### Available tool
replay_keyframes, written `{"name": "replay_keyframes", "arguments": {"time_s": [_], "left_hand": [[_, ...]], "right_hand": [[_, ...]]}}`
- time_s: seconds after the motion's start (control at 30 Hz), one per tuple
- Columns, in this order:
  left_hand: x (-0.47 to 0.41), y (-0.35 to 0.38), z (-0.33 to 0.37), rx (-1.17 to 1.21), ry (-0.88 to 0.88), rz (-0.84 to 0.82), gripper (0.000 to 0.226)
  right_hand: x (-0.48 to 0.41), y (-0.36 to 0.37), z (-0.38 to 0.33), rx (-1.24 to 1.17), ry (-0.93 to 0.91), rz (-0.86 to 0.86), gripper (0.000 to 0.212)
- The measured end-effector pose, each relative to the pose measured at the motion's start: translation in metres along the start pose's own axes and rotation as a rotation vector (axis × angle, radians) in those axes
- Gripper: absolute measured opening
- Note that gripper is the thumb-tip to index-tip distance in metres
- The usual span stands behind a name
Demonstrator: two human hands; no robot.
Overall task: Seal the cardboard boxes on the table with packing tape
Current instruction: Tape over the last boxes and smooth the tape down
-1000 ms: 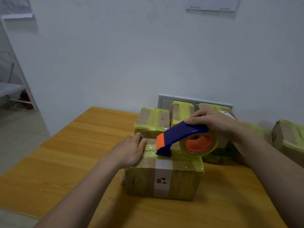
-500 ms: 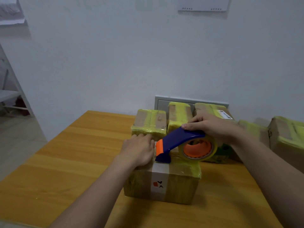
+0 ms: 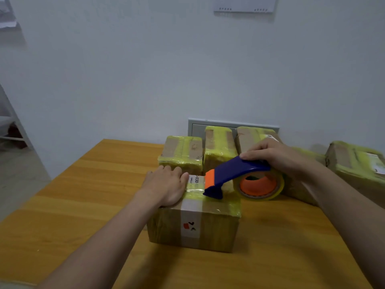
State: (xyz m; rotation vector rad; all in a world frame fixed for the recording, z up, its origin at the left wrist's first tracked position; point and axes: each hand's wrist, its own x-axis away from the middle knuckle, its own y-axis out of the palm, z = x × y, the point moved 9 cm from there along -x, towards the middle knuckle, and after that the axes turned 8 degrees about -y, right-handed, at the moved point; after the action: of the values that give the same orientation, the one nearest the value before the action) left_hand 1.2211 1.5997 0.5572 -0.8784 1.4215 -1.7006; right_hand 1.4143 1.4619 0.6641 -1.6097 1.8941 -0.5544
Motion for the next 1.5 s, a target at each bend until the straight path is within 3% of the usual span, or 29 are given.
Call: {"name": "replay_keyframes", "arguments": {"time_s": [0.13,0.3,0.57,0.67,0.9,1.2,1.33,1.5], "left_hand": [[0.000,-0.004,0.004,-0.068,-0.026,-0.009,0.055],[0.002,-0.005,0.028,0.008,0.104,0.036,0.043],[-0.020,-0.005,-0.028,0.020,0.014,-0.067,0.046],[-0.020,-0.008,-0.041,-0.022,-0.030,0.032,0.050],[-0.015,-0.010,-0.038,-0.048,-0.004,0.083,0.055],[-0.015,-0.009,-0.034,-0.056,-0.047,0.008,0.057],[-0.016,-0.012,-0.003,0.043,0.024,0.027,0.037],[-0.016,0.002,0.002,0.045,0.018,0.067,0.046]], "right_hand": [[0.010,0.004,0.007,0.055,0.017,0.048,0.037],[0.005,0.007,0.009,-0.012,0.024,0.062,0.033],[-0.023,0.047,-0.007,-0.094,0.010,0.050,0.036],[-0.035,0.055,-0.012,-0.091,0.024,0.015,0.038],[-0.029,0.053,-0.009,-0.090,0.003,-0.039,0.040],[-0.011,0.033,0.000,-0.021,0.014,0.003,0.036],[-0.014,0.032,-0.002,0.008,0.005,0.006,0.037],[-0.008,0.037,0.009,-0.073,0.007,-0.021,0.037]]}}
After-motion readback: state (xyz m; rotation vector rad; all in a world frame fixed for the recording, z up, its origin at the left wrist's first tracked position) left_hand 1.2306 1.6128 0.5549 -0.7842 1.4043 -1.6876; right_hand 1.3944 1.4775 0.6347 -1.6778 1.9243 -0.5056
